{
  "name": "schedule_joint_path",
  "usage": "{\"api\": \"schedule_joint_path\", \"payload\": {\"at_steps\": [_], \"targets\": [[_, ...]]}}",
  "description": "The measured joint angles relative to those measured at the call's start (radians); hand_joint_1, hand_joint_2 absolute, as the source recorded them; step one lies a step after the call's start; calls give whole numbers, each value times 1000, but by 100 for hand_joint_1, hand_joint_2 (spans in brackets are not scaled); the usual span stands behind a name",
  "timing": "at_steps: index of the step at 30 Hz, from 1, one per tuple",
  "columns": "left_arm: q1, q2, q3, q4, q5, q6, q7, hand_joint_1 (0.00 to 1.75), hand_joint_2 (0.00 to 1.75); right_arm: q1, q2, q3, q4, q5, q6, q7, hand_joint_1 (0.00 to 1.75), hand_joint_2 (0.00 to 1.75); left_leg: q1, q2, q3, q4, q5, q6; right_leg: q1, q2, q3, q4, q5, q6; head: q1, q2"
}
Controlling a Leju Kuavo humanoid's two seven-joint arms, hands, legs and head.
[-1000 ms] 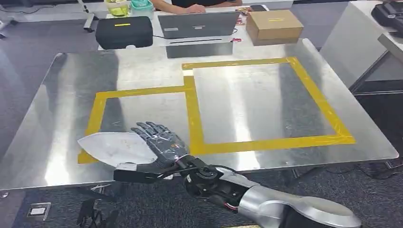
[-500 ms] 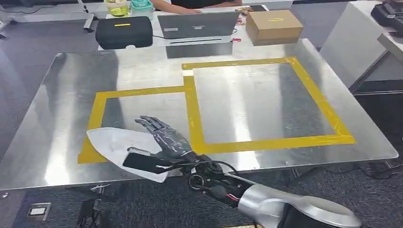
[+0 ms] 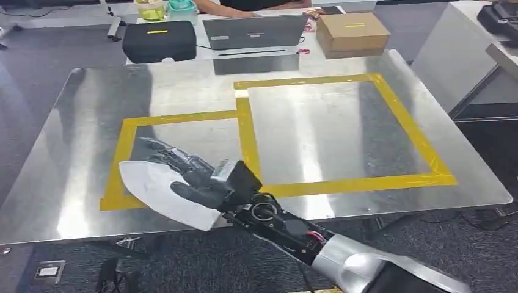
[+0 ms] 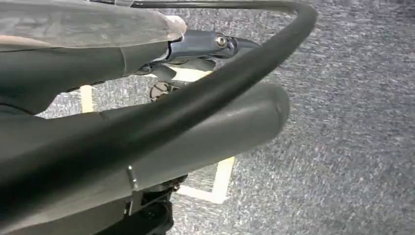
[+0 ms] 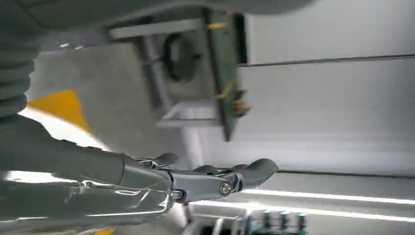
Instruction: Take the parts from the cabinet and place them on the table.
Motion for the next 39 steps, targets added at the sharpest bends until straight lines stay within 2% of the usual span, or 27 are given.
{"api": "schedule_joint_path", "payload": {"at_steps": [2,10,14,22,26,27,28,29,30,31,32,34,35,36,37,39], "targets": [[6,3,0,0,7,0,-5,0,0,42,-24,-43,-74,18,39,-12,0,175,0,0,0,0,0,0,0,0,0,0,0,0,0,0],[21,13,0,0,14,1,-13,0,0,175,-100,-147,-278,37,101,-29,0,175,0,0,0,0,0,0,0,0,1,-1,0,0,1,0],[24,16,0,0,14,2,-14,0,0,213,-125,-179,-339,42,110,-31,0,175,0,1,1,0,-1,0,0,1,1,-1,0,0,0,0],[34,19,2,0,31,3,-21,0,0,324,-178,-237,-415,4,191,-54,0,175,0,1,1,0,-2,0,0,1,1,-1,0,0,-1,0],[41,19,2,0,31,5,-21,0,0,377,-205,-264,-439,21,201,-54,0,175,0,1,1,0,-2,0,0,1,1,-1,0,0,0,0],[42,19,2,0,31,4,-21,0,0,385,-209,-270,-444,21,201,-53,0,175,-2,1,0,4,-5,4,-5,1,3,-7,2,3,0,0],[43,24,3,0,32,4,-18,0,0,391,-212,-274,-449,21,202,-50,0,175,-6,-1,1,3,-5,18,-8,1,5,-14,5,13,-1,0],[44,24,3,0,32,3,-16,0,0,396,-213,-279,-455,21,203,-48,0,175,-6,1,9,-13,9,26,-6,2,12,-23,15,20,-6,0],[43,23,3,0,31,2,-15,0,0,400,-216,-285,-460,21,204,-47,0,175,13,6,27,-48,23,28,-4,0,12,-23,4,20,-8,0],[42,21,3,0,31,2,-14,0,0,402,-219,-289,-463,23,206,-46,0,175,10,10,38,-64,30,30,-3,-1,6,-4,-18,26,-5,0],[41,21,4,0,30,2,-13,0,0,403,-222,-292,-464,24,207,-45,0,175,13,12,41,-65,31,31,-4,-1,-17,57,-59,29,1,0],[41,21,4,0,28,3,-10,0,0,415,-231,-297,-466,24,207,-43,0,175,14,14,40,-65,31,31,-13,-2,-86,226,-132,41,12,0],[41,20,4,0,28,3,-9,0,0,423,-235,-300,-466,24,207,-43,0,175,16,14,40,-64,30,30,-19,-2,-107,277,-143,48,13,0],[41,19,4,0,28,3,-7,0,0,427,-238,-302,-466,24,207,-43,0,175,20,14,40,-61,29,27,-25,-3,-103,276,-127,55,15,0],[41,19,4,0,27,3,-5,0,0,429,-241,-305,-466,25,207,-42,0,175,24,13,40,-57,27,21,-31,-4,-77,226,-88,62,16,0],[41,18,4,0,27,5,0,0,0,431,-244,-310,-473,25,207,-40,0,175,38,12,39,-39,16,2,-47,-8,20,42,4,80,21,0]]}}
